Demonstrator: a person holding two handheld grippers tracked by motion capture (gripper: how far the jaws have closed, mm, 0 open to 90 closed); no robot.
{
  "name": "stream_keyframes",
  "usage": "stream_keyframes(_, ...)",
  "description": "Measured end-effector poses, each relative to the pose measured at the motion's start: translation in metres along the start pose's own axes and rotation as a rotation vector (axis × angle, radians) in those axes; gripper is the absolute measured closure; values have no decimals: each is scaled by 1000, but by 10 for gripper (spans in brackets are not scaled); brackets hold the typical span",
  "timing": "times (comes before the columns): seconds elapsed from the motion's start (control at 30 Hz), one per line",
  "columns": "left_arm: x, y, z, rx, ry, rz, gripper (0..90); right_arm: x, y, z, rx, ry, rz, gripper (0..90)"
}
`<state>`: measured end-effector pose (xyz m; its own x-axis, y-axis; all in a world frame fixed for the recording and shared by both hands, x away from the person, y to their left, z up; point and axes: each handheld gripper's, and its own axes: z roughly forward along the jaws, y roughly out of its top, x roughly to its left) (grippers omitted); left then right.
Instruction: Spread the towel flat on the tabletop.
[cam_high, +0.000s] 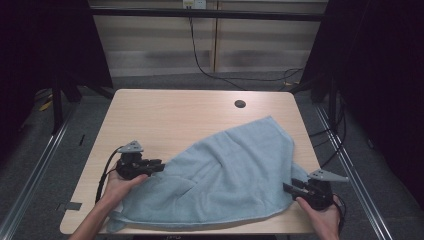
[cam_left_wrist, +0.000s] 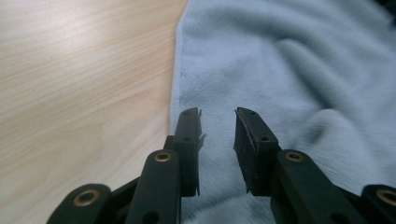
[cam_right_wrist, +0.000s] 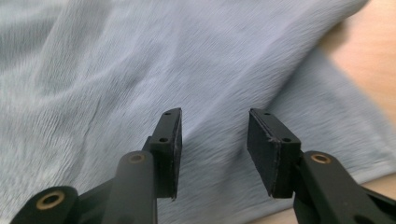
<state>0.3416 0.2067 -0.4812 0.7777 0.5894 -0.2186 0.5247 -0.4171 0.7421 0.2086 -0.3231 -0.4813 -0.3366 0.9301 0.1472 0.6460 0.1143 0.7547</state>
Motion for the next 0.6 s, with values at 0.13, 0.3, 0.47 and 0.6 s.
stream_keyframes(0.13,2,-8,21,63,-7,30,718,-13,3,7,36,-1,11,501)
stream_keyframes(0.3,0,-14,13,77,49,77,768,-9,2,27,110,-45,-54,441)
stream_keyframes(0.47,2,-22,2,74,86,60,782,-11,13,44,115,-100,-80,360)
stream_keyframes(0.6,7,-33,-10,50,73,15,787,-17,31,64,130,-111,-68,307)
